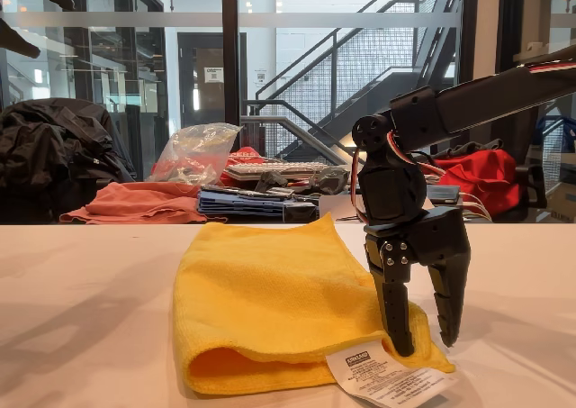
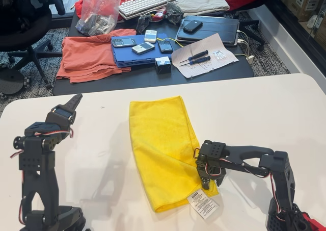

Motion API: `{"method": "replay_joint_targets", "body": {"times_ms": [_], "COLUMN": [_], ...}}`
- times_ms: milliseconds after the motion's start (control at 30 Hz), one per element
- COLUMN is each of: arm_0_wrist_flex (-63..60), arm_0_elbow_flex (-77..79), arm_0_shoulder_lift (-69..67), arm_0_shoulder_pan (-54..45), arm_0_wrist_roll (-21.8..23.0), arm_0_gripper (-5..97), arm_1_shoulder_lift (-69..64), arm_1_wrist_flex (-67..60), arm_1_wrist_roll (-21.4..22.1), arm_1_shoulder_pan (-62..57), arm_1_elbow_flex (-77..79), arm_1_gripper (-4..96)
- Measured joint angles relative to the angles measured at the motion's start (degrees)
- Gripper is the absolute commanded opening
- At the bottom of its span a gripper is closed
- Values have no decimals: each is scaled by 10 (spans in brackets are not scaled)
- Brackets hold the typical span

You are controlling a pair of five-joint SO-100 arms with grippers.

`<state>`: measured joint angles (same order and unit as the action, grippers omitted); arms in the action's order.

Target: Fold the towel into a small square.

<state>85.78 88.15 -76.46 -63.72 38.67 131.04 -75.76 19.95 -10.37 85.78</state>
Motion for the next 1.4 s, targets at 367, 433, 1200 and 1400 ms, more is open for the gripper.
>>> {"method": "replay_joint_targets", "body": {"times_ms": [367, 433, 1200, 1400], "arm_0_wrist_flex": [-76, -97, -50, -169], "arm_0_elbow_flex": [80, 86, 134, 202], "arm_0_shoulder_lift": [-4, -4, -79, -86], "arm_0_shoulder_pan": [-44, -50, -53, -58], "arm_0_wrist_roll": [-54, -55, -78, -128], "arm_0_gripper": [101, 46, 211, 199], "arm_1_shoulder_lift": [0, 0, -19, -38], "arm_1_wrist_flex": [-1, -1, -1, -3], "arm_1_wrist_roll": [-4, -4, 0, 0], "arm_1_shoulder_pan": [42, 41, 43, 43], "arm_1_elbow_flex": [0, 0, -1, -37], "arm_1_gripper": [290, 290, 290, 290]}}
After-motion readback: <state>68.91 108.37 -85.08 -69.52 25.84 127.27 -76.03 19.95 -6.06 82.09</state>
